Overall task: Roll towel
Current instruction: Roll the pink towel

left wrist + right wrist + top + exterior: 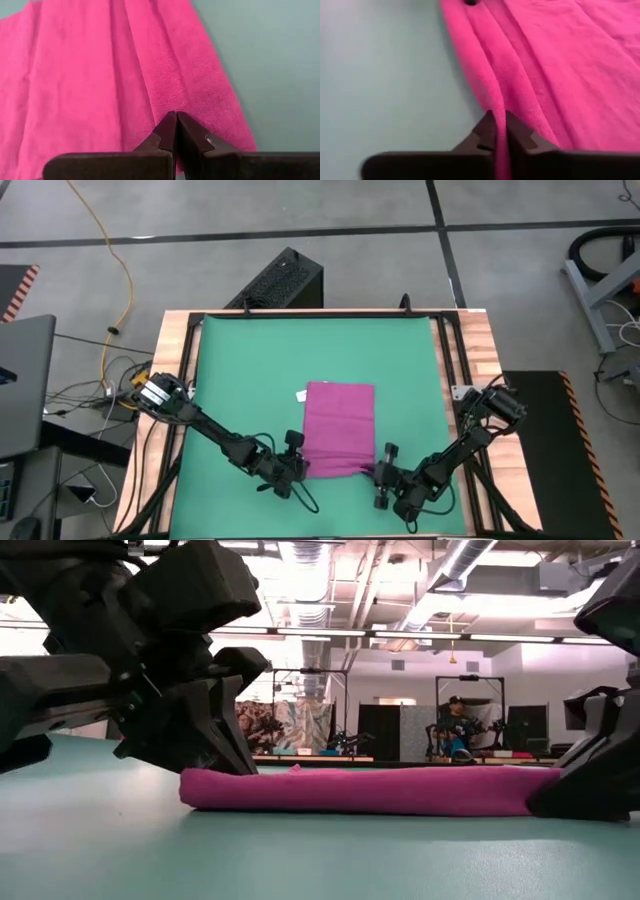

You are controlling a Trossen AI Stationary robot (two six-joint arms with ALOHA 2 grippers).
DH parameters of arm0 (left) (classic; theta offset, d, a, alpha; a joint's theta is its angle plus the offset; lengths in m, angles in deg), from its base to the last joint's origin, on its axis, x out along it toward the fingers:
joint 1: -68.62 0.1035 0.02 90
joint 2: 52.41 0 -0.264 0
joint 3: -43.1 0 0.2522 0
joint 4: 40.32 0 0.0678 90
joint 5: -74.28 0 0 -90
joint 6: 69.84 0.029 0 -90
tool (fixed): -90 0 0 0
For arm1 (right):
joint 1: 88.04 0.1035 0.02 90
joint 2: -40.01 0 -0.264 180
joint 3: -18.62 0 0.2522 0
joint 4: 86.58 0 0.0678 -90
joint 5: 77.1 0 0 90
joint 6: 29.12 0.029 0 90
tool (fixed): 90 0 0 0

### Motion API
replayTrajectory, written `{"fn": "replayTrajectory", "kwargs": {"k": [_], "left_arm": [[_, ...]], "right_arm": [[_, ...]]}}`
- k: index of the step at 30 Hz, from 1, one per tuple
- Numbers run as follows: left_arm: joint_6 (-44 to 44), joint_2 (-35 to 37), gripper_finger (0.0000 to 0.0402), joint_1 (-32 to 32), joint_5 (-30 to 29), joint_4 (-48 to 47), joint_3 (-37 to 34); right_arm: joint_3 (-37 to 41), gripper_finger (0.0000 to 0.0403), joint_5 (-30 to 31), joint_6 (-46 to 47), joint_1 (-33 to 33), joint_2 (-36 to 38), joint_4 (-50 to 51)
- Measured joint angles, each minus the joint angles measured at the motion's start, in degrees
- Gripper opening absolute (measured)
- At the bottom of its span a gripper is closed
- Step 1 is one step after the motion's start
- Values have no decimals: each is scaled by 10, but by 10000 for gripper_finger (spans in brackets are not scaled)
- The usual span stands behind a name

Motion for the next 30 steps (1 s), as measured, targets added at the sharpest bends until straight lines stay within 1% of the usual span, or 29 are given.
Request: {"fn": "replayTrajectory", "kwargs": {"k": [2, 4, 7, 9, 10, 11, 13, 16, 18, 23, 26, 30], "left_arm": [[8, 4, 0, -9, -18, -2, 6], [7, 16, 0, -19, -57, -3, 10], [1, 33, 0, -42, -145, -1, 11], [13, 38, 0, -62, -205, 0, 11], [24, 39, 0, -70, -225, 7, 11], [36, 40, 0, -75, -232, 13, 11], [52, 30, 0, -72, -210, 17, 12], [56, -6, 0, -47, -154, 15, 10], [61, -28, 0, -34, -135, 29, 10], [52, -52, 0, -17, -109, 56, 13], [50, -54, 0, -15, -95, 55, 12], [43, -55, 0, -15, -92, 45, 12]], "right_arm": [[0, 15, 0, 2, 0, 0, -2], [0, 15, 0, 3, 0, 0, -3], [0, 26, 0, 5, 0, 0, -5], [-2, 25, 0, 5, 0, 0, -4], [-4, 22, 0, 5, 0, 0, -3], [-7, 17, 0, 4, 0, 0, -1], [-16, 14, -5, -6, 0, 0, -1], [-31, 14, -6, -26, -1, 5, 3], [-41, 14, -15, -41, -1, 13, 11], [-49, 15, -36, -41, -2, 50, 32], [-48, 15, -56, -5, -6, 83, 50], [-50, 15, -81, 44, -17, 139, 88]]}}
